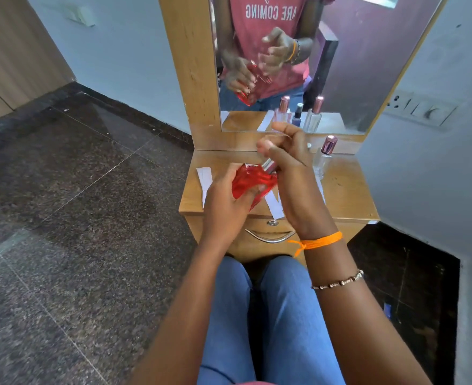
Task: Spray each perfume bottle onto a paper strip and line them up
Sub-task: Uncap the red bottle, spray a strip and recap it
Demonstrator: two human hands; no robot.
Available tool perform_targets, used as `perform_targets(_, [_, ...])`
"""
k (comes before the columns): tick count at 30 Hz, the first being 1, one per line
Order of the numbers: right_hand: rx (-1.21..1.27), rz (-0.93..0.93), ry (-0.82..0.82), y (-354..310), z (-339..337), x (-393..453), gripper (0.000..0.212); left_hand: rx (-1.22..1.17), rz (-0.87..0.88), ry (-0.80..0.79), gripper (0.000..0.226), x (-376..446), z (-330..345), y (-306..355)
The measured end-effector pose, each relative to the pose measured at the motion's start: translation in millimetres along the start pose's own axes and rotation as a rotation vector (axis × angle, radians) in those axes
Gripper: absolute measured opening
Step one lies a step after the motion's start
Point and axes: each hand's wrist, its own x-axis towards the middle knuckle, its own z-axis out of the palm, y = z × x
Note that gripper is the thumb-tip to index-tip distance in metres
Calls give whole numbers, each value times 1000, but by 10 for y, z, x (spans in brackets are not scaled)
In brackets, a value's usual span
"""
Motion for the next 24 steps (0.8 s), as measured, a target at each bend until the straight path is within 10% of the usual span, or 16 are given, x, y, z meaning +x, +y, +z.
perform_targets(6, [334, 103, 158, -47, 60, 83, 23, -59, 4, -131, 30, -32, -47, 13])
perform_targets(16, [584, 334, -412, -165, -219, 189, 25, -575, -232, -511, 31, -147, -70, -76])
perform_targets(19, [690, 285, -476, -123, -263, 245, 6, -567, -261, -493, 32, -168, -78, -112])
perform_targets(24, [512, 194, -358, 142, -199, 344, 34, -517, -286, -329, 22, -142, -178, -193])
